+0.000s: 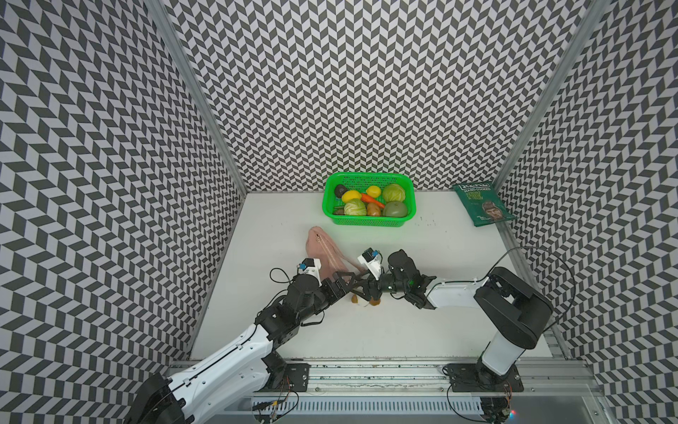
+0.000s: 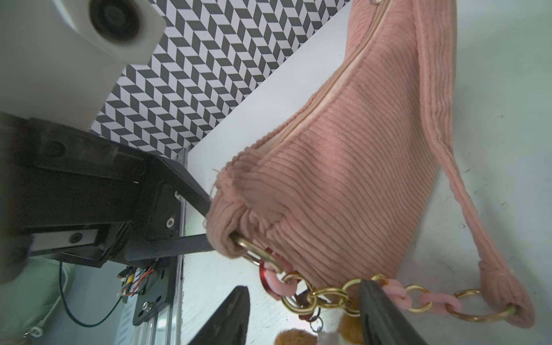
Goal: Remove the decoration from the bag
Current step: Pick up the bag from the center of the board.
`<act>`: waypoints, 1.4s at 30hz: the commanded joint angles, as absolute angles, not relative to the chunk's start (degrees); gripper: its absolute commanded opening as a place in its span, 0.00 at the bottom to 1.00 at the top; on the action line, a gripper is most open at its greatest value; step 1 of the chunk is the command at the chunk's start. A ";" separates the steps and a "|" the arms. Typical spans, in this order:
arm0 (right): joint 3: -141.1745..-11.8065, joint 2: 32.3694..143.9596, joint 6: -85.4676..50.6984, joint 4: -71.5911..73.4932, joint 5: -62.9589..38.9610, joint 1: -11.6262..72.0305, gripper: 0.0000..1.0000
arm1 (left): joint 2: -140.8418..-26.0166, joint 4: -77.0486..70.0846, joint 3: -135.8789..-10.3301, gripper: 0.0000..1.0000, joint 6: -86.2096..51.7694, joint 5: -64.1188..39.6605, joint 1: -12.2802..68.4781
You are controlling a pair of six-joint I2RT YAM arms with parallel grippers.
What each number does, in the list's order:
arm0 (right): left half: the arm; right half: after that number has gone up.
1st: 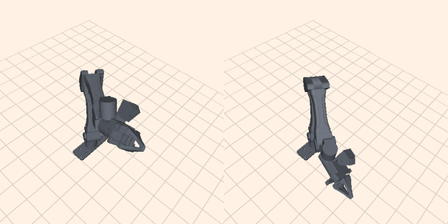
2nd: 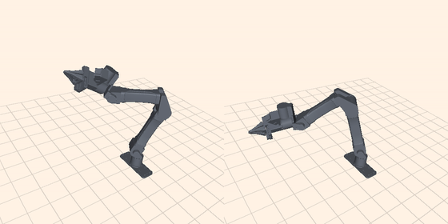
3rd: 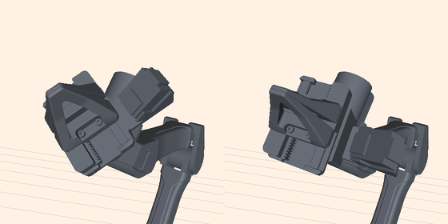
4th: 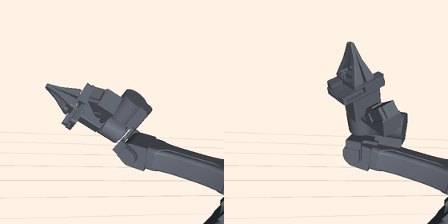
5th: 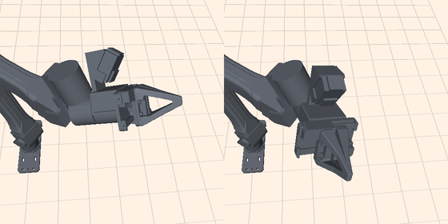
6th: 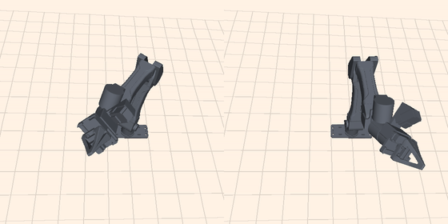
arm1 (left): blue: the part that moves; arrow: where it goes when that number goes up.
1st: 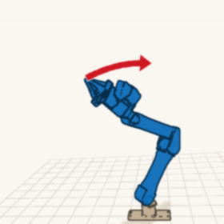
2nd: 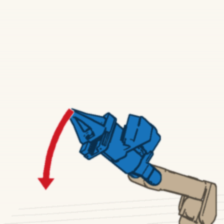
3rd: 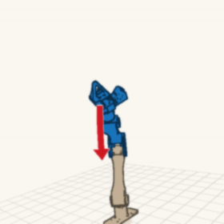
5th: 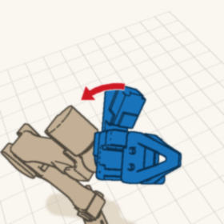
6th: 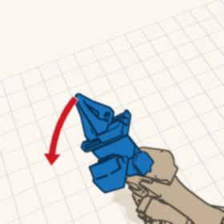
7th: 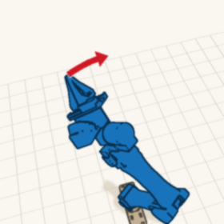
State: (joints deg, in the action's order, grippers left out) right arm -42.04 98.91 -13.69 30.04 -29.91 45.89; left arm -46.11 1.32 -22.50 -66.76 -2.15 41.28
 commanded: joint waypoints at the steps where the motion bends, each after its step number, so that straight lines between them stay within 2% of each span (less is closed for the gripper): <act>1: -43.25 98.33 -11.92 32.69 -25.64 46.90 0.60 | -46.19 0.37 -23.03 0.93 -67.51 -1.16 41.75; 8: -44.18 100.34 -12.72 34.47 -24.87 47.26 0.56 | -46.39 0.06 -22.96 0.93 -67.84 -1.14 41.75; 13: -44.85 101.34 -13.29 34.89 -25.59 47.63 0.49 | -46.32 -0.15 -22.53 0.93 -68.15 -1.12 41.75; 23: -44.24 101.68 -13.17 34.53 -26.63 48.43 0.16 | -46.34 -0.70 -22.26 0.94 -68.29 -1.22 41.75; 27: -43.53 100.06 -12.49 32.96 -26.53 48.43 0.06 | -46.41 -0.87 -22.23 0.94 -68.16 -1.26 41.75; 32: -44.20 96.82 -10.69 27.43 -27.16 48.43 0.00 | -46.41 -0.76 -22.56 0.94 -67.76 -1.40 41.75; 37: -46.40 94.66 -8.35 19.94 -30.19 48.01 0.00 | -46.00 0.31 -23.16 0.93 -66.62 -1.98 41.75; 42: -49.46 94.57 -7.70 14.61 -38.04 45.83 0.00 | -44.79 0.65 -23.20 0.90 -66.32 -2.86 41.75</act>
